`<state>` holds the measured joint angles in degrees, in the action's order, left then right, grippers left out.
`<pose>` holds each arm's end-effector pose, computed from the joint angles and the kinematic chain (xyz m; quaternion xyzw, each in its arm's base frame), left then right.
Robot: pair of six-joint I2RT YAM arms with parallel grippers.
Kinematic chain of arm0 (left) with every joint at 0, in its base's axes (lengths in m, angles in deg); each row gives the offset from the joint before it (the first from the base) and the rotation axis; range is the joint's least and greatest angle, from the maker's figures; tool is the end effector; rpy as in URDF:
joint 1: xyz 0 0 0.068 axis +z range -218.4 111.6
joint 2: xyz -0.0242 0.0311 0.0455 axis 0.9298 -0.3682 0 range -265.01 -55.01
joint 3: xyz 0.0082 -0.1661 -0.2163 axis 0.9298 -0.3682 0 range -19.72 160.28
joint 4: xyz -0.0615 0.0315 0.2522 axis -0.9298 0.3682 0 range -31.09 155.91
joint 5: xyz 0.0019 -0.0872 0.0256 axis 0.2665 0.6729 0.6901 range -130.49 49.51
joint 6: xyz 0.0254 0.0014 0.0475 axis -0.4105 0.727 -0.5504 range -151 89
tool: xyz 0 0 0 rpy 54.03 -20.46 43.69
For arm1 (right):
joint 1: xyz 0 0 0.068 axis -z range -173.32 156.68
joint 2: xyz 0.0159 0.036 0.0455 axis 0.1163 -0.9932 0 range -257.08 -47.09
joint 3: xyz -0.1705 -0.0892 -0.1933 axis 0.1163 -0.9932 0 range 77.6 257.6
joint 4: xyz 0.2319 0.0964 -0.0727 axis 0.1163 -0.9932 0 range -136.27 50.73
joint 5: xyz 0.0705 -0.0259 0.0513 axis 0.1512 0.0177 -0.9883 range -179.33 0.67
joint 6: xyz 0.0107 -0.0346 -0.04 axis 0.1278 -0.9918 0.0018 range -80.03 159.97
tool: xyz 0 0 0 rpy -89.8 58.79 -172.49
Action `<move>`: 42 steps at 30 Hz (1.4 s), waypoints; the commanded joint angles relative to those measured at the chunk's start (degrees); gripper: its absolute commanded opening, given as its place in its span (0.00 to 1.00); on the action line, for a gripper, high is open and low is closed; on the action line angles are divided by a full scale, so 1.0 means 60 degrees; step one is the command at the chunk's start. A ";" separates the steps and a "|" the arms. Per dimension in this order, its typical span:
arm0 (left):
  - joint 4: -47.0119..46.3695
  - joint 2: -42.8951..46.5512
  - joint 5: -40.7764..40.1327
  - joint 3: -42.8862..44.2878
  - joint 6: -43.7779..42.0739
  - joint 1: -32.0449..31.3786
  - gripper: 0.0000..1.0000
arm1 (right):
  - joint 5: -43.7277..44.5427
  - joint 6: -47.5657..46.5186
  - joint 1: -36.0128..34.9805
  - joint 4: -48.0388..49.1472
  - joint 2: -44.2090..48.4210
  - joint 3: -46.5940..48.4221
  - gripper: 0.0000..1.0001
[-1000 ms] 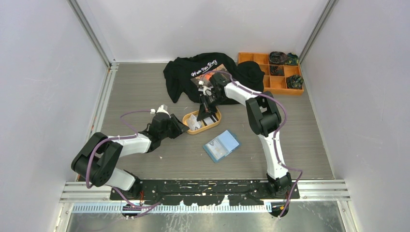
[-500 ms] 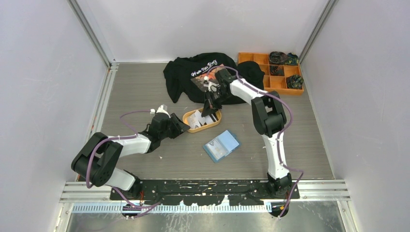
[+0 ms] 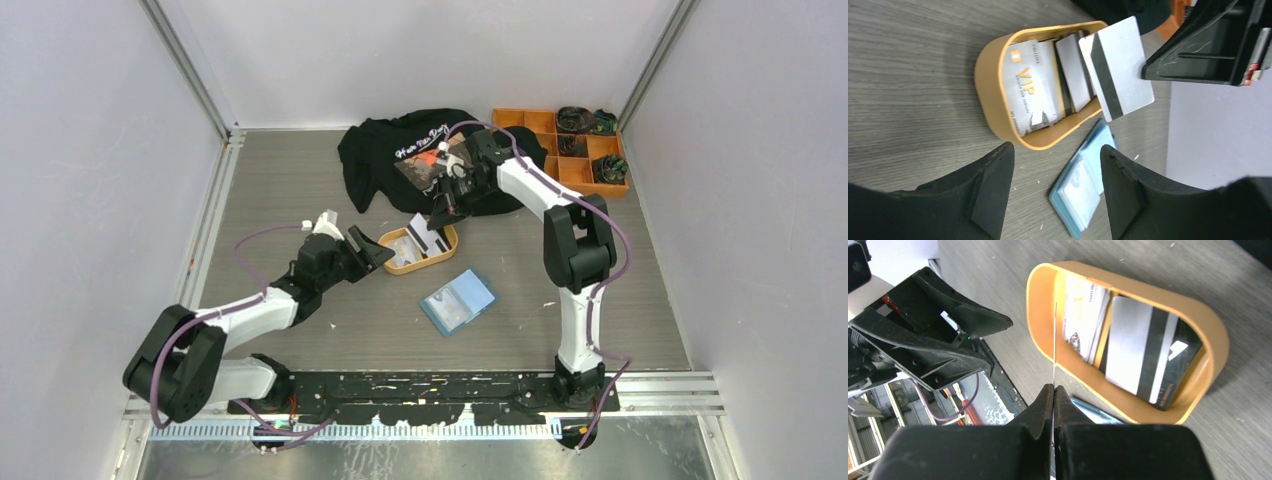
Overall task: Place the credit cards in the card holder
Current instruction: Pick up the credit card from the storage box.
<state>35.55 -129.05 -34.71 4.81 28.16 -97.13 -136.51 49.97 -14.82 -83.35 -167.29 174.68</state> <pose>0.2178 -0.1234 0.1718 -0.1966 0.8250 -0.3973 0.3505 0.3995 0.1854 0.2100 -0.1687 0.8859 0.4267 0.0678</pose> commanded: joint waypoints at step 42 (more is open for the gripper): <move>-0.9774 -0.0312 0.0057 -0.1600 -0.0212 -0.2961 0.49 | -0.3826 0.2674 -0.0034 0.6801 0.6286 -0.6454 0.01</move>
<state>-18.65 -132.13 -32.35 -6.58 28.77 -114.77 -157.47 67.52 -13.99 -44.44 -129.98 135.64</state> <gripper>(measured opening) 0.539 0.046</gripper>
